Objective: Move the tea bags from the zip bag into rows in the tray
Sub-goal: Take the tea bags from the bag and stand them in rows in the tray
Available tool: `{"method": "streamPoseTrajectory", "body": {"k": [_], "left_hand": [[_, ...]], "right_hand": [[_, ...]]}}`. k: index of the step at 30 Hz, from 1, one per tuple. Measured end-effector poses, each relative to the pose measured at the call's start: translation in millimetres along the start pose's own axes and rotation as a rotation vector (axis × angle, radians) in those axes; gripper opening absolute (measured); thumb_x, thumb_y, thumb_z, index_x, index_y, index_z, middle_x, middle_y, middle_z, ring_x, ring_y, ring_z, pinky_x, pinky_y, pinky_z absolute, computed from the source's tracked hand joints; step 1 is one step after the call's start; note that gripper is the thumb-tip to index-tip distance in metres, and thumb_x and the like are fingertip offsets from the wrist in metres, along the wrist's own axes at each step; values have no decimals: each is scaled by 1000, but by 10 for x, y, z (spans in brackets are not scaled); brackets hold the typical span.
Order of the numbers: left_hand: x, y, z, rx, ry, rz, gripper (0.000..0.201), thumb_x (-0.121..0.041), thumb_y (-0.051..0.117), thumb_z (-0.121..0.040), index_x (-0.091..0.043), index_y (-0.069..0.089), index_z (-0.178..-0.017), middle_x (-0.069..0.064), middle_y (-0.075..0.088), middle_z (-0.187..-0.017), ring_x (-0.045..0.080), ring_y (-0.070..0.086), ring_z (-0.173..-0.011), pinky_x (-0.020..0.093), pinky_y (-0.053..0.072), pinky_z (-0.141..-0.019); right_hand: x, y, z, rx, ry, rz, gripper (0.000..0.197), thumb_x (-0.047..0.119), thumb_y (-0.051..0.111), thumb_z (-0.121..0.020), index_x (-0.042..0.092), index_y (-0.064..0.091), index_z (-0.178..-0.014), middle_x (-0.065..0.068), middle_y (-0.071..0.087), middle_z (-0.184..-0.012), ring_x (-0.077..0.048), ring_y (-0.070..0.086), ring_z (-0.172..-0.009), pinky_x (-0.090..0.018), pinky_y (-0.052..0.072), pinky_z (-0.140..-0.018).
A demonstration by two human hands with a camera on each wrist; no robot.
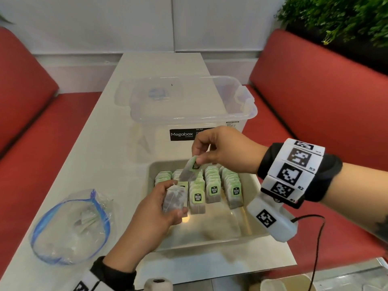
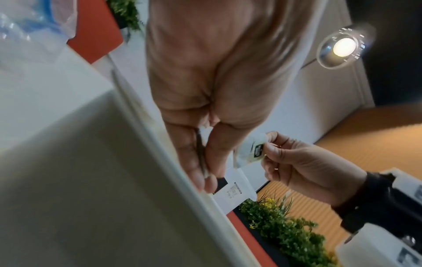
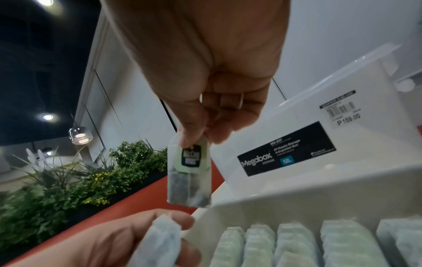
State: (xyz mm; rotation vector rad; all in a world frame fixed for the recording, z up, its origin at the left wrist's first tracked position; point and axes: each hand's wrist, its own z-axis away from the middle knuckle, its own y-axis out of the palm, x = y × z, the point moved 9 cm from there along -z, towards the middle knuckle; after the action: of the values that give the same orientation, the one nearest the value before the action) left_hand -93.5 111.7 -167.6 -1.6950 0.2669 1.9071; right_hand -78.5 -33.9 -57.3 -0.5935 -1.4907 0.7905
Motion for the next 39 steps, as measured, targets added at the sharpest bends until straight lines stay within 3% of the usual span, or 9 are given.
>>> {"method": "streamPoseTrajectory", "body": {"k": [2, 6, 10, 16, 19, 23, 27, 33, 39], "left_hand": [[-81, -70, 8, -52, 78, -198, 61, -7, 74, -73, -47, 44, -109, -13, 59, -117, 13, 62, -105, 38, 51, -92], [-336, 63, 66, 35, 257, -440, 65, -9, 70, -80, -55, 37, -110, -25, 41, -134, -7, 39, -122, 11, 33, -95], [-447, 248, 35, 150, 362, -551, 67, -4, 66, -82, -59, 38, -110, -31, 14, -144, -18, 26, -122, 0, 25, -92], [-451, 321, -24, 191, 352, -542, 66, -9, 68, -82, -53, 34, -117, -27, 40, -127, -13, 36, -114, -4, 25, -90], [-378, 228, -26, 133, 298, -472, 69, -2, 67, -80, -54, 39, -116, -27, 43, -130, -4, 45, -120, 14, 34, -103], [-242, 71, 8, 31, 226, -378, 59, -5, 65, -83, -49, 48, -118, -22, 56, -120, 5, 61, -106, 31, 48, -96], [-149, 14, 47, -9, 202, -273, 44, -9, 59, -88, -46, 56, -112, -18, 65, -104, -2, 66, -89, 29, 56, -79], [-128, 6, 58, -30, 209, -202, 42, -4, 56, -89, -42, 58, -107, -14, 66, -103, -7, 65, -87, 9, 49, -72], [-138, -7, 72, -48, 229, -189, 43, -3, 56, -89, -42, 56, -107, -14, 65, -103, -11, 64, -85, 3, 44, -68]], "right_hand": [[-39, -49, 3, -19, -1, 76, 19, 12, 74, -77, 25, 62, -73, 15, 60, -69, 9, 52, -60, -7, 36, -60], [-153, -17, -9, -8, 34, 144, 19, 12, 75, -75, 28, 64, -74, 6, 66, -76, -2, 56, -68, -20, 44, -67], [-130, 87, 9, 48, 35, 106, 11, 14, 77, -74, 23, 70, -76, 5, 68, -75, 4, 53, -61, -8, 38, -60], [-116, 126, 9, 66, 32, 161, 9, 19, 78, -74, 21, 71, -79, 8, 65, -71, 0, 51, -62, -7, 35, -57], [-218, 149, 10, 102, 74, 249, 9, 19, 77, -74, 20, 71, -81, 6, 69, -76, -5, 57, -70, -12, 40, -63], [-447, 277, -3, 223, 173, 372, 9, 18, 76, -74, 22, 72, -81, 10, 64, -70, -8, 59, -69, -19, 44, -62], [-614, 488, -65, 354, 212, 533, 8, 16, 74, -75, 21, 71, -81, 13, 57, -63, -10, 56, -66, -20, 41, -55], [-768, 746, -137, 503, 225, 652, 10, 19, 73, -75, 19, 72, -86, 5, 69, -82, -13, 58, -74, -19, 37, -52], [-835, 812, -209, 508, 236, 714, 9, 17, 70, -75, 18, 71, -84, 2, 69, -85, -18, 60, -76, -20, 38, -54]]}}
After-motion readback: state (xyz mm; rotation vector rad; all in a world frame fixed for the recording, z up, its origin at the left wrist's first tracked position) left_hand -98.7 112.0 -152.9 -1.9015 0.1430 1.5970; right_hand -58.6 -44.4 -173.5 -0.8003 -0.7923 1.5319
